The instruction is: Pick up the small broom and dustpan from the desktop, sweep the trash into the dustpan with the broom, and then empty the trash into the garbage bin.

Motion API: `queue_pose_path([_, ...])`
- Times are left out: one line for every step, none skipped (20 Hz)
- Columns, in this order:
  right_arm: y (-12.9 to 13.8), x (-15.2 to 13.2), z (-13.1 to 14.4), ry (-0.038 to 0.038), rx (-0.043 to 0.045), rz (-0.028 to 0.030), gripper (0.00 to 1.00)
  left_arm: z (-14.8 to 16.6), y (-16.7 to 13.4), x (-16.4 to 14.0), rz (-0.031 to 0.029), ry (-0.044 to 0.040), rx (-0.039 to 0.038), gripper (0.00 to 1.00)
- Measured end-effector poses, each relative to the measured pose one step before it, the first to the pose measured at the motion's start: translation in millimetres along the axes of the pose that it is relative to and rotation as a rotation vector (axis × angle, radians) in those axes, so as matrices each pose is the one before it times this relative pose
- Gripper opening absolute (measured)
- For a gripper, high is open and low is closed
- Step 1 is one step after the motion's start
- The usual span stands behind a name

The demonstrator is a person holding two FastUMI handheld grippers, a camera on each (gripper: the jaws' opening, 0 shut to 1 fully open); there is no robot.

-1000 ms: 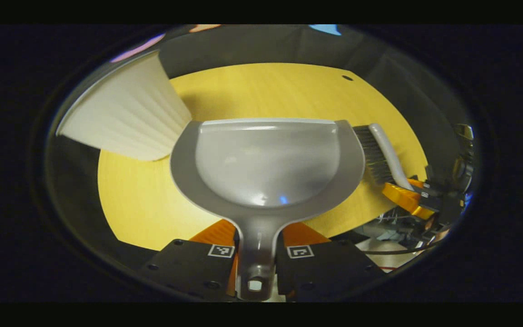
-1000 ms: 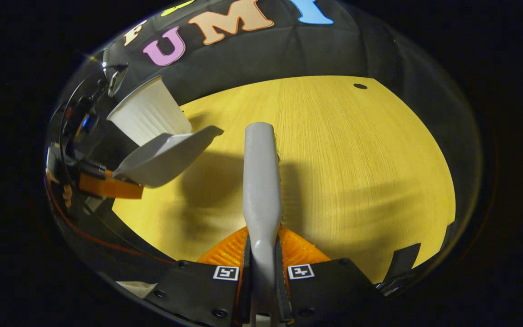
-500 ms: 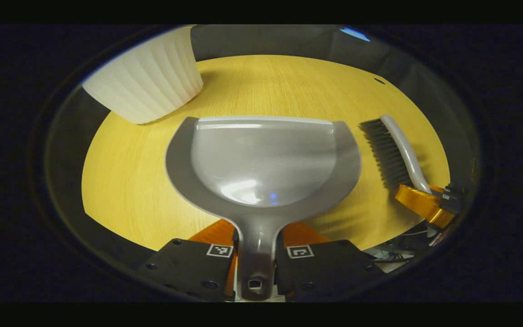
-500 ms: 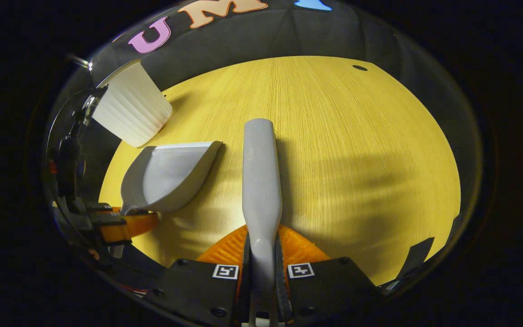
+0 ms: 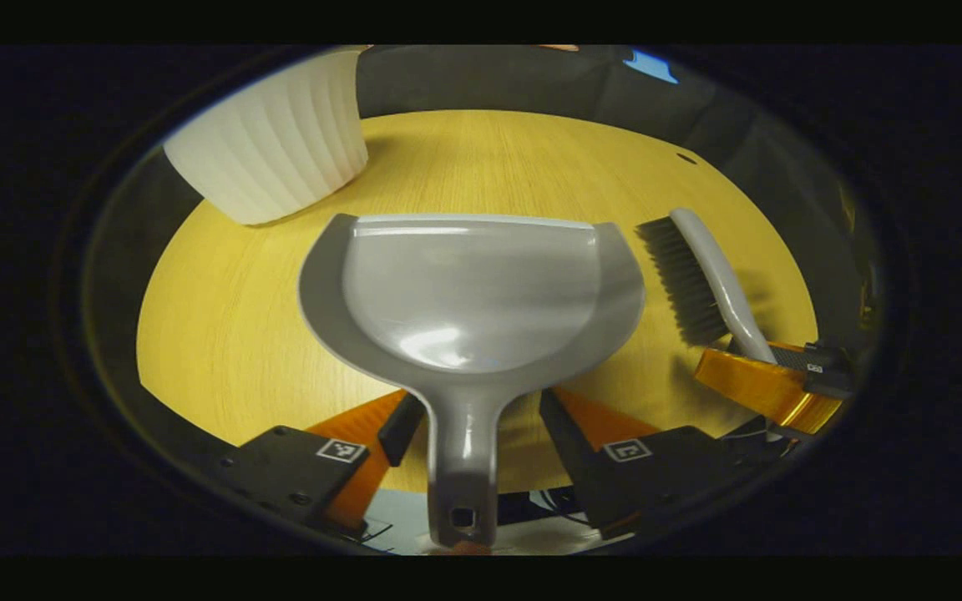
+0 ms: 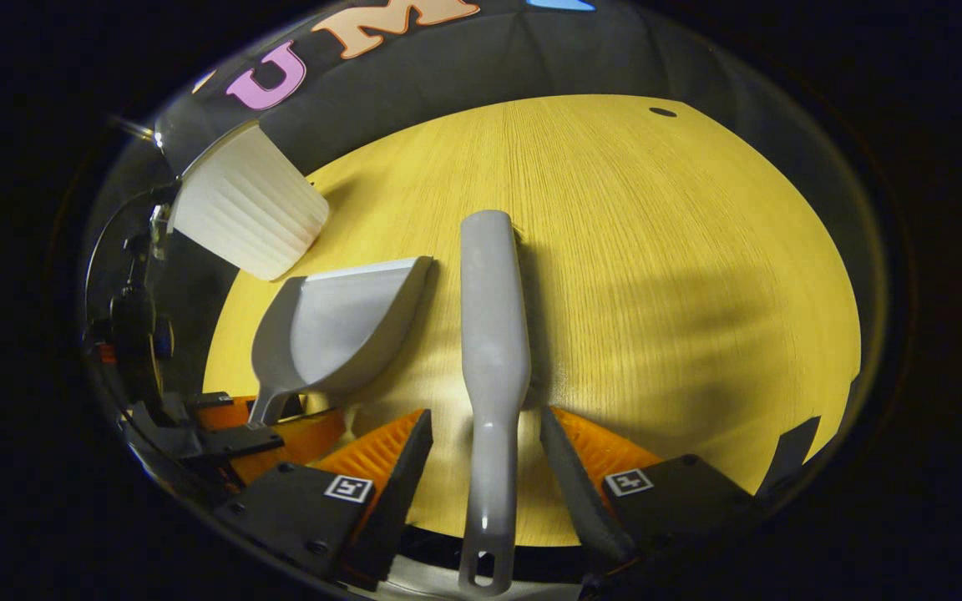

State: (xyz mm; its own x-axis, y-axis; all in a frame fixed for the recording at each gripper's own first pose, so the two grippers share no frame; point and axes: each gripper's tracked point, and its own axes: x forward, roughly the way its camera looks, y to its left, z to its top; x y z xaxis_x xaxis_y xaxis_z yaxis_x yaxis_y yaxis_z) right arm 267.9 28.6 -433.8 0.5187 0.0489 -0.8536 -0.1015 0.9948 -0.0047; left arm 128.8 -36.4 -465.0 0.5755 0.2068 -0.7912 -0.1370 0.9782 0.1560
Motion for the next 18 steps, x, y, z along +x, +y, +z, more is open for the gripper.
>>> queue_pose_path([2.04,-11.92,3.73,-0.01631,0.00746,0.01306,0.97,3.51,-1.46,-2.60,-0.00855,-0.02986,-0.00195,1.00])
queue_pose_path([0.38,2.40,0.67,-0.01775,0.00148,-0.00368,1.00,3.75,0.44,-5.50,-0.00008,-0.02631,0.00290,1.00])
queue_pose_path([0.71,-7.61,3.62,-0.02449,0.00174,-0.00060,0.94,4.77,0.81,-10.38,0.00227,-0.03375,0.01111,0.95])
queue_pose_path([2.42,-9.09,4.87,-0.03093,0.00523,0.00482,0.95,4.97,1.78,-9.93,0.00736,-0.02883,0.01113,0.96])
queue_pose_path([5.58,-12.41,8.15,-0.04102,0.00270,0.01641,0.99,5.69,1.84,-9.67,0.00435,-0.03197,0.01293,0.96])
queue_pose_path([7.00,-11.76,6.61,-0.04429,0.00130,0.02340,0.99,6.27,3.03,-12.18,0.00996,-0.03442,0.00825,0.96])
queue_pose_path([10.55,-14.85,9.30,-0.05676,-0.00586,0.02954,0.99,8.97,2.40,-13.76,0.00217,-0.05039,0.00104,0.96])
queue_pose_path([9.81,-16.39,9.91,-0.06194,-0.01541,0.01894,0.99,8.01,-0.06,-11.95,-0.00698,-0.04720,-0.00419,0.96])
queue_pose_path([8.74,-16.56,10.82,-0.06410,-0.02454,0.01581,0.94,8.92,-0.54,-14.96,-0.00337,-0.05319,-0.01103,0.96])
queue_pose_path([8.71,-16.71,13.60,-0.07252,-0.02862,0.00867,0.94,15.55,1.68,-18.01,0.00564,-0.06912,-0.00940,0.96])
queue_pose_path([9.04,-16.69,15.60,-0.07345,-0.02577,0.00401,0.99,18.17,3.40,-15.89,0.00534,-0.07809,-0.01007,0.96])
queue_pose_path([9.94,-18.40,14.73,-0.07506,-0.01651,0.00414,0.99,26.07,0.45,-18.86,-0.00472,-0.11173,-0.01400,0.96])
queue_pose_path([12.29,-14.01,15.73,-0.07293,-0.00525,0.00089,0.99,23.82,1.54,-14.43,0.00237,-0.09969,-0.01502,0.95])
queue_pose_path([7.09,-12.43,11.58,-0.06513,0.00029,-0.01072,0.99,22.42,1.82,-11.81,0.01000,-0.08554,-0.01406,0.95])
queue_pose_path([1.98,-8.59,13.78,-0.06871,0.00124,-0.02283,0.99,15.97,4.22,-7.75,0.02447,-0.05795,-0.01085,0.95])
queue_pose_path([-1.57,-8.85,12.19,-0.06047,-0.00634,-0.02131,0.99,9.31,1.03,0.07,0.02486,-0.05254,-0.00391,0.94])
queue_pose_path([0.31,-4.57,8.49,-0.05920,-0.02574,-0.01703,0.98,3.26,-2.66,3.26,0.01236,-0.04490,-0.00501,0.94])
queue_pose_path([2.64,-2.99,1.80,-0.05147,-0.04129,-0.01586,0.98,5.44,-5.14,0.14,-0.00979,-0.03764,-0.00728,0.94])
